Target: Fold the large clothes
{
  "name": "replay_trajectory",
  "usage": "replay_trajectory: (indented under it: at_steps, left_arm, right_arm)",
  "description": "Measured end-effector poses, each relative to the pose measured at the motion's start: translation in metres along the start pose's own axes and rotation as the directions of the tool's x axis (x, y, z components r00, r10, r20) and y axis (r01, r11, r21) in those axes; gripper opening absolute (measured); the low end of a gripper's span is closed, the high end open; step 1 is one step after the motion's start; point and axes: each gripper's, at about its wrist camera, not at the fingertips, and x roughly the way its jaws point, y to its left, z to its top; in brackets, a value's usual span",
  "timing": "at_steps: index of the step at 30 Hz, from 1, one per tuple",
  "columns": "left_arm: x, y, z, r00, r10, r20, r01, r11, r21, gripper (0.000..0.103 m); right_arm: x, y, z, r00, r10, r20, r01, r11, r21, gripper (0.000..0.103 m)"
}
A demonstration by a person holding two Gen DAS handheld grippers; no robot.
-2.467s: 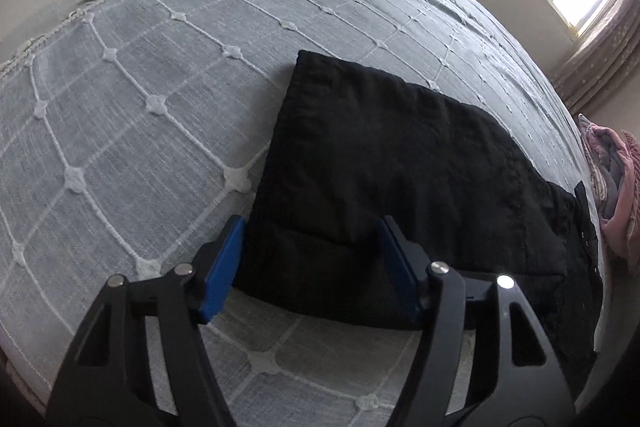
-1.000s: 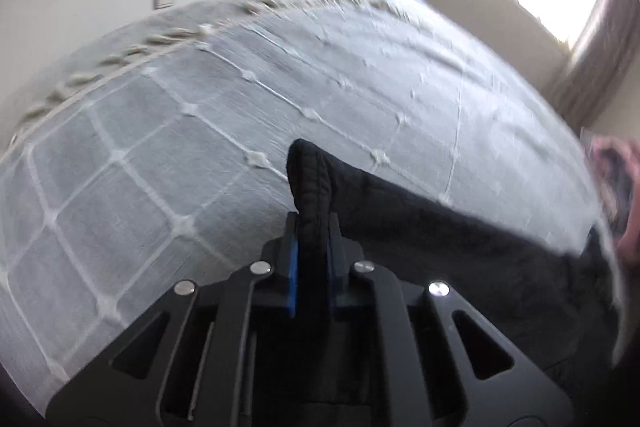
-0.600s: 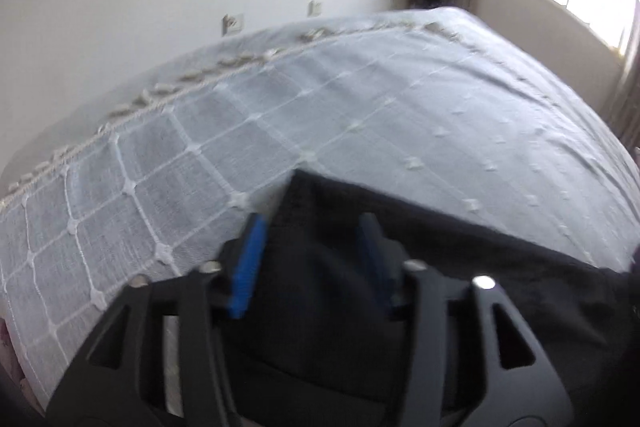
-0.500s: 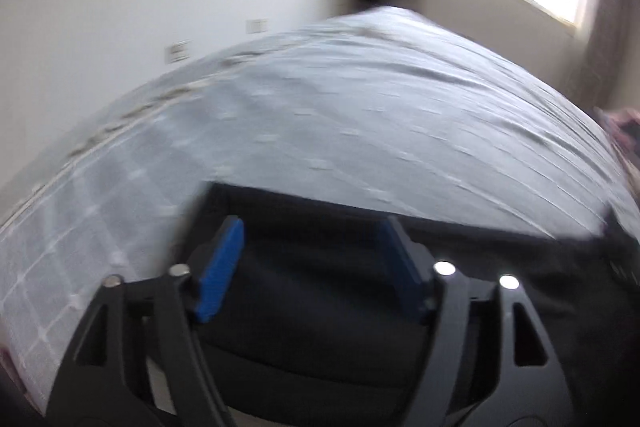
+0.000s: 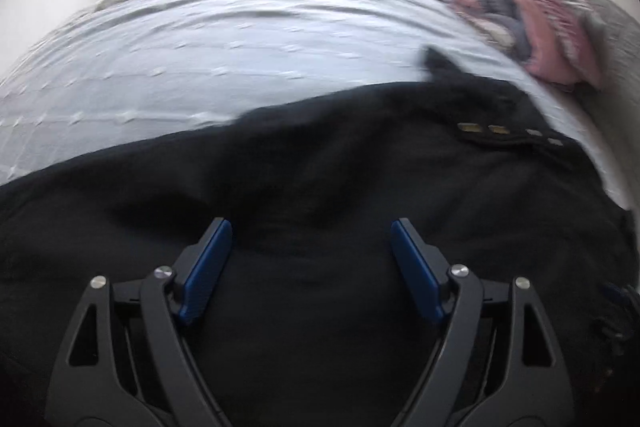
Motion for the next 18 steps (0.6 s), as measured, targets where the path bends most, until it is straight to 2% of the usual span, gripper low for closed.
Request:
replay_trajectory:
  at_steps: [2,3,5,6,7,11,15,18]
  left_arm:
    - [-0.003,0.037,0.001,1.000,0.027,0.016,-0.026,0.996,-0.083,0.082]
    - [-0.009,0.055,0.001,0.997,0.075,0.028,-0.071,0.991,-0.113,0.082]
    - [-0.013,0.072,0.001,0.975,0.220,0.019,-0.217,0.972,-0.092,0.082]
    - [-0.016,0.081,-0.002,0.963,0.270,0.020,-0.268,0.960,-0.078,0.082]
    - [-0.022,0.090,-0.007,0.960,0.280,0.015,-0.277,0.957,-0.089,0.082]
    - [-0.054,0.095,-0.017,0.972,0.234,0.020,-0.229,0.964,-0.138,0.082]
    - [-0.087,0.071,-0.025,0.985,0.175,0.012,-0.171,0.974,-0.145,0.083]
    - [-0.114,0.044,-0.030,0.995,0.096,-0.011,-0.096,0.983,-0.158,0.085]
  right_arm:
    - [-0.001,-0.029,-0.005,1.000,-0.016,-0.001,0.016,0.998,0.065,0.084]
    - [-0.006,-0.042,-0.007,1.000,-0.025,0.007,0.025,0.996,0.087,0.084]
    - [-0.016,-0.062,-0.006,0.995,-0.096,0.020,0.093,0.990,0.109,0.084]
    - [-0.023,-0.071,-0.006,0.990,-0.139,0.032,0.135,0.983,0.122,0.084]
    - [-0.029,-0.079,-0.006,0.985,-0.166,0.041,0.159,0.977,0.139,0.084]
    - [-0.058,-0.108,-0.007,0.968,-0.241,0.072,0.222,0.952,0.211,0.084]
    - [-0.087,-0.132,-0.008,0.938,-0.332,0.097,0.296,0.915,0.274,0.084]
    - [-0.098,-0.149,-0.012,0.914,-0.396,0.087,0.353,0.883,0.311,0.084]
